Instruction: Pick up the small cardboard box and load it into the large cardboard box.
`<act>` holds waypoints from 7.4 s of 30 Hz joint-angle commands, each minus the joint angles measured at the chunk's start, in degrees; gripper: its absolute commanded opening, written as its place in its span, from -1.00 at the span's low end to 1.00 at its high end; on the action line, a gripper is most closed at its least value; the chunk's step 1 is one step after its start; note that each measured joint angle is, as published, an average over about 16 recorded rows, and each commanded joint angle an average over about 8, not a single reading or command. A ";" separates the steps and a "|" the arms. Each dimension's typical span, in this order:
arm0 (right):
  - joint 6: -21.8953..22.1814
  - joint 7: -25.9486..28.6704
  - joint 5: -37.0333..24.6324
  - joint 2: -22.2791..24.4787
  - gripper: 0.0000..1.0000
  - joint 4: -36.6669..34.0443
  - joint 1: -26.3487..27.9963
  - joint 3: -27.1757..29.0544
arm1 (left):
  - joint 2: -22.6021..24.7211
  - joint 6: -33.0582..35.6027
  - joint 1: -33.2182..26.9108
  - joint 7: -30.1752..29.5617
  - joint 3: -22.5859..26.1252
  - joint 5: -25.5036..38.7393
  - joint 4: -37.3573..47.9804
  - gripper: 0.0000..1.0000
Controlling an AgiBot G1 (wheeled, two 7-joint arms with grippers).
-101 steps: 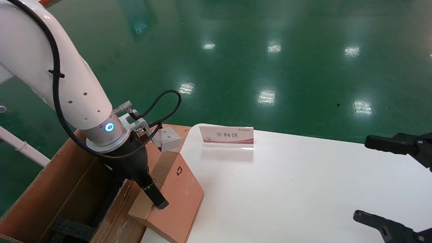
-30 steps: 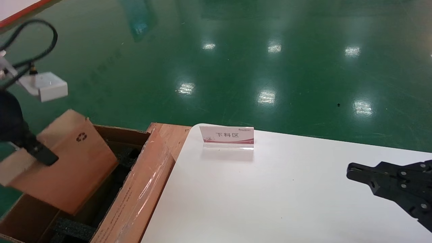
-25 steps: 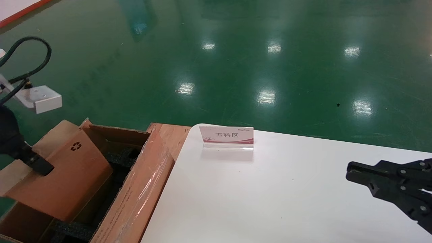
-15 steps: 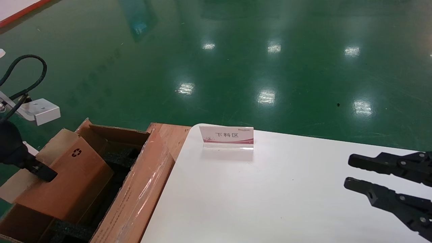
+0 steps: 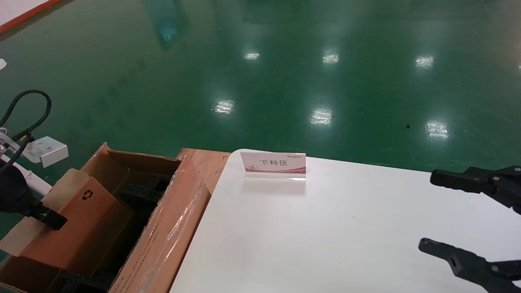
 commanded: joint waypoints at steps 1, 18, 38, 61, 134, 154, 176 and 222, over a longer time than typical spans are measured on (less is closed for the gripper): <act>0.00 0.00 0.00 0.00 1.00 0.00 0.00 -0.01 | -0.60 -0.44 0.37 -0.14 0.09 0.57 0.03 -1.00; 0.03 -0.03 0.04 0.03 1.00 0.00 0.01 -0.07 | -2.92 -6.27 3.55 2.52 0.90 4.93 3.51 -1.00; 0.06 -0.07 0.09 0.05 1.00 0.00 0.03 -0.13 | 1.35 -12.66 10.46 3.45 0.77 4.00 9.61 -1.00; 0.09 -0.10 0.14 0.09 1.00 0.00 0.05 -0.21 | 9.26 -16.40 21.83 -4.85 2.16 5.19 13.67 -1.00; 0.14 -0.18 0.24 0.13 1.00 -0.07 0.08 -0.33 | 9.89 -30.61 16.08 -0.61 -3.76 8.99 -0.09 1.00; 0.15 -0.21 0.24 0.15 1.00 -0.12 0.10 -0.35 | 11.02 -31.42 23.55 11.17 -20.31 -0.02 -1.63 1.00; 0.10 -0.11 0.12 0.07 1.00 -0.08 0.04 -0.14 | 10.45 -17.13 54.12 37.67 -62.94 -18.11 0.13 1.00; -0.21 0.33 -0.40 -0.21 1.00 0.14 -0.16 0.59 | 9.71 2.63 96.58 74.54 -122.23 -43.10 2.60 1.00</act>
